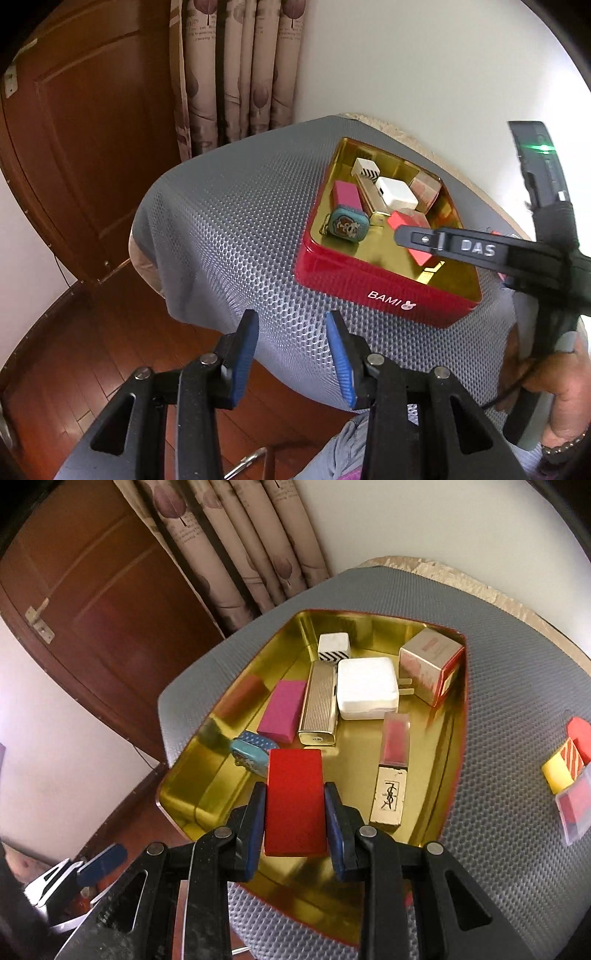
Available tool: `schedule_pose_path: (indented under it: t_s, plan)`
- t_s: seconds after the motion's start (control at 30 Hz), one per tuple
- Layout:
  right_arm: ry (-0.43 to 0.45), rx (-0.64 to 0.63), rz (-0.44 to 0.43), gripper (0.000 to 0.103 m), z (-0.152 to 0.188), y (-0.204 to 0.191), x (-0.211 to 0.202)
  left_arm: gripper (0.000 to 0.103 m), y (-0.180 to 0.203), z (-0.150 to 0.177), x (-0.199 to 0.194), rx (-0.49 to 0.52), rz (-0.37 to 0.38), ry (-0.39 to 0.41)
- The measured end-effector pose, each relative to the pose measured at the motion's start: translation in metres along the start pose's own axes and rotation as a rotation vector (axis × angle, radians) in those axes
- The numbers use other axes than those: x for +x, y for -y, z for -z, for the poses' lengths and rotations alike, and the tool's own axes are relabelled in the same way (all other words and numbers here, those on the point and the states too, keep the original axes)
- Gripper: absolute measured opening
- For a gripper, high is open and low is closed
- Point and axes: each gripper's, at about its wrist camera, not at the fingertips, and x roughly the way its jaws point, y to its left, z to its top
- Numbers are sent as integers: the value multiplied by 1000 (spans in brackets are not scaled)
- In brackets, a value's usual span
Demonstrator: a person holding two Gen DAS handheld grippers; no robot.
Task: Organize rigid objects
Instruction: 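Carry the red block into the tin and open the right gripper, then return the left gripper to the pile and grasp the clear red-card case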
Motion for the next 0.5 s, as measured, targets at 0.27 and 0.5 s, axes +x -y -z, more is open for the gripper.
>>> schedule_pose_path:
  t_s: [0.27,0.5]
  plan:
    - [-17,-49,75,28,-5,-7,20,39,2,1,3,1,12,-21]
    - [60,-49,45,32,-8,-4,3,39,2,2,4,5,7,-28]
